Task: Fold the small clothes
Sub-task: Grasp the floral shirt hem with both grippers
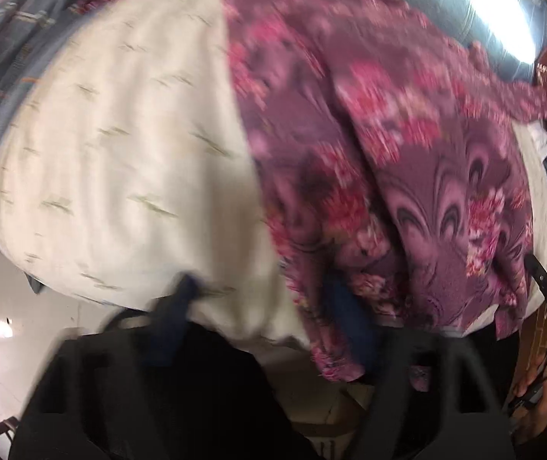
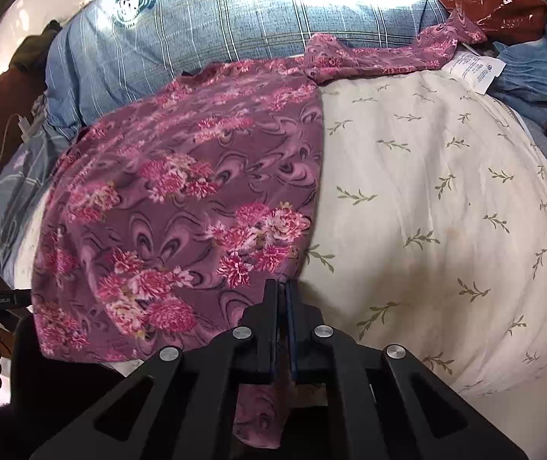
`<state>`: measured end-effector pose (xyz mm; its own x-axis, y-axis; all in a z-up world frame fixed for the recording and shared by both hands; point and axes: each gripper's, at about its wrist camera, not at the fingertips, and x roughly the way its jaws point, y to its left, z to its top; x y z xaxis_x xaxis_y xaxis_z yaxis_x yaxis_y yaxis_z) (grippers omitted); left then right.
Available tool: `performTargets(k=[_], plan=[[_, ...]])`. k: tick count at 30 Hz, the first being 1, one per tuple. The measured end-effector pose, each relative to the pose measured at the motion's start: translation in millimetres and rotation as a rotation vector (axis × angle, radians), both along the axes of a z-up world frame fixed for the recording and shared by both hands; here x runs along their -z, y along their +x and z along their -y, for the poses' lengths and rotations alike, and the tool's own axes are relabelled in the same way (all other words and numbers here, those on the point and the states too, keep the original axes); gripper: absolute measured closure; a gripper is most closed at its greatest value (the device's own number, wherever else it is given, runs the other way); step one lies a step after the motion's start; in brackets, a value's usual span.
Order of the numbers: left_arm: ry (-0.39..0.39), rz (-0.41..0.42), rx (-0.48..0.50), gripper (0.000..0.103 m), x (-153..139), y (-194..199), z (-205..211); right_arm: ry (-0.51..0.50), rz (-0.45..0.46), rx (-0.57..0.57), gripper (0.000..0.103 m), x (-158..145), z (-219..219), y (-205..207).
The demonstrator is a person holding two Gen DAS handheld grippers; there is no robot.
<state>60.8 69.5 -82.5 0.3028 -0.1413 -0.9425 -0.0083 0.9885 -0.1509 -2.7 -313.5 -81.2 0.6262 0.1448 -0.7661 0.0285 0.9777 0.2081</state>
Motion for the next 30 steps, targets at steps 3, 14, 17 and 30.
performTargets(k=[3,14,17,30], plan=[[-0.032,-0.004,-0.041,0.102,-5.9,-0.2,-28.4,0.066,0.033,0.010,0.100,-12.2,11.9,-3.5],[-0.172,0.006,-0.054,0.078,-32.6,-7.0,-66.0,0.145,0.066,0.129,0.101,-30.5,64.0,-4.7],[-0.120,-0.017,0.023,0.045,-20.1,-11.6,-23.4,0.152,0.047,0.126,0.101,-24.3,59.1,2.2],[-0.233,-0.060,0.000,0.101,-1.4,1.3,2.9,0.189,0.036,0.110,0.101,-17.8,62.4,0.9]])
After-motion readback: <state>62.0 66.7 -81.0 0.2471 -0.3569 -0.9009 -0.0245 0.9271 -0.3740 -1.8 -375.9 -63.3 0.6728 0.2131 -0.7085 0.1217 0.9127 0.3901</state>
